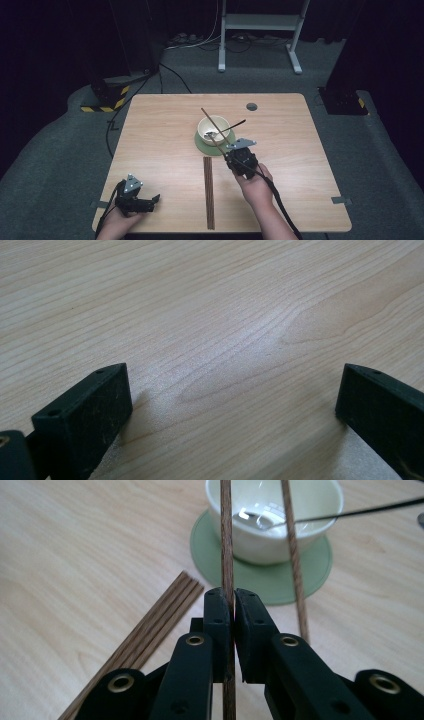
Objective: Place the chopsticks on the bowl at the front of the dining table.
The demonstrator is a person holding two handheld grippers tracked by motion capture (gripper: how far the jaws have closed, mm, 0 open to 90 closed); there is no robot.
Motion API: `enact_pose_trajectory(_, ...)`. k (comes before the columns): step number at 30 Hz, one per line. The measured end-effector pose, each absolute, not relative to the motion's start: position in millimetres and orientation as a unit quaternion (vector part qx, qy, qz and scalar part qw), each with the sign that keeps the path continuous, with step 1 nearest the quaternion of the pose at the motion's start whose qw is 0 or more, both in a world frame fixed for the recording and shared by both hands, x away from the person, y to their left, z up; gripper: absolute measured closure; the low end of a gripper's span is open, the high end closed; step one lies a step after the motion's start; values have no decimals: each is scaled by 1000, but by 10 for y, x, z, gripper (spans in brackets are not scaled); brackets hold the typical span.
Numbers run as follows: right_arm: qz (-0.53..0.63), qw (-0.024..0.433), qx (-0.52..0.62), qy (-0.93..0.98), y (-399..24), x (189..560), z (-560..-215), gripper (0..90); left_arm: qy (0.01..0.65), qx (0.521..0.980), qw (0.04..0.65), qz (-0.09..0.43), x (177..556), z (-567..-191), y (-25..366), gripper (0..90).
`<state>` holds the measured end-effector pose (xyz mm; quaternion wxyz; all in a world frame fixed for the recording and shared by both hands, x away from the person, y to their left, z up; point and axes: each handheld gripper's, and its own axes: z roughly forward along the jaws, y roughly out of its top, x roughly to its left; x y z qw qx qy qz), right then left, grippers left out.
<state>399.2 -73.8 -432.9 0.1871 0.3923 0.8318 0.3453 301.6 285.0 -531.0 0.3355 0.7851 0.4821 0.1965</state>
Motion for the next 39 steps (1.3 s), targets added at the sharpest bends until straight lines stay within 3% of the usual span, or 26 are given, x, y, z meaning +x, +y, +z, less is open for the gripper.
enact_pose_trajectory(9, 350, 191, 397, 827, -615, 4290, -4172, 846, 481, 786, 335, 196, 3016, -5310, 2851, 18)
enact_pose_trajectory(39, 292, 201, 416, 838, -149, 5126, -4204, 846, 479, 787, 335, 197, 3012, -5308, 2854, 22)
